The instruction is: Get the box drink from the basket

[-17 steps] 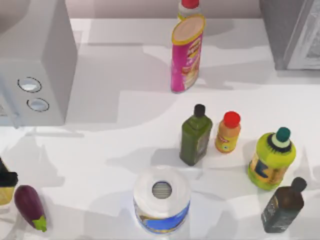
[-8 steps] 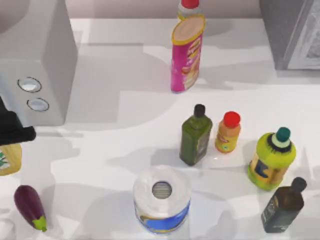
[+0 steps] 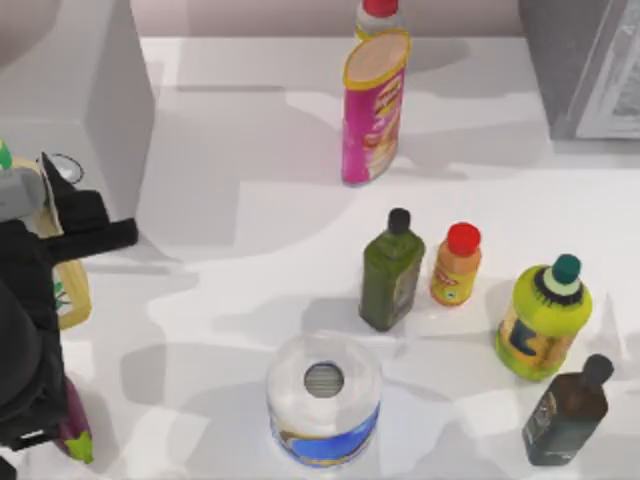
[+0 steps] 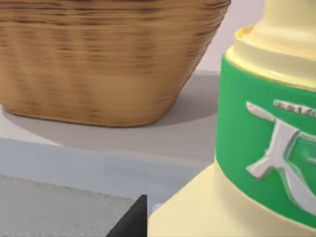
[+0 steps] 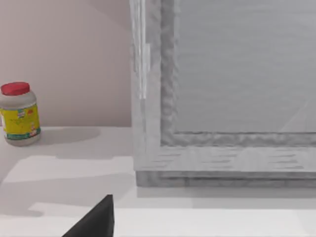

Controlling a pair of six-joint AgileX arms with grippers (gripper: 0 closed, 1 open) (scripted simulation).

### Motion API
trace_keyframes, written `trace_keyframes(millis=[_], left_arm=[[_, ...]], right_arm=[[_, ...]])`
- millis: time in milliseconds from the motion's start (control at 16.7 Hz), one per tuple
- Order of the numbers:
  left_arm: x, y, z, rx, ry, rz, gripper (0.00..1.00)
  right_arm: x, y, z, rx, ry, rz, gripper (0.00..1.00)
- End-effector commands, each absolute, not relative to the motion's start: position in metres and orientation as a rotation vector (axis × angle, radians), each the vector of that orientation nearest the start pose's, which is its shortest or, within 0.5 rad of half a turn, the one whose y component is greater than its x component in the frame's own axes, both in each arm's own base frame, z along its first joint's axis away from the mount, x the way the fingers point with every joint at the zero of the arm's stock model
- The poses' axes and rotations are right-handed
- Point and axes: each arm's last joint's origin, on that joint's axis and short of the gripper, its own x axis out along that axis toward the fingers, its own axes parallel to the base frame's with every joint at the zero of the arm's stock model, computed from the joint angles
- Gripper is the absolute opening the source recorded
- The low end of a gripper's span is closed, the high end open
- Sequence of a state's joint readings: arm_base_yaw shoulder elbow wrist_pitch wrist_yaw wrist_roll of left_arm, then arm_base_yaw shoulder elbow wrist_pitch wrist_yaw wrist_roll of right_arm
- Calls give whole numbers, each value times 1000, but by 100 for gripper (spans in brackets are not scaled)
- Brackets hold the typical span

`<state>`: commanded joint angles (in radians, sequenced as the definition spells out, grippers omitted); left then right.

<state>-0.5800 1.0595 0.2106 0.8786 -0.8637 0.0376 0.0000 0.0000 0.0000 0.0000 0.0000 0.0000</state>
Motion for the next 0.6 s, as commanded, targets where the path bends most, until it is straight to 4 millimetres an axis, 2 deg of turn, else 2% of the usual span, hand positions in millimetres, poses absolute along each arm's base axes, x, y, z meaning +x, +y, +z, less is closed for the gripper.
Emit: trace_keyframes(millis=[180,600], left_arm=[[175,-92,186,0,-11,307,0],[178,-90,181,5,-4,312,0]], right_arm=[[106,-1,160,0,0,0,100],[106,-1,160,0,0,0,100]])
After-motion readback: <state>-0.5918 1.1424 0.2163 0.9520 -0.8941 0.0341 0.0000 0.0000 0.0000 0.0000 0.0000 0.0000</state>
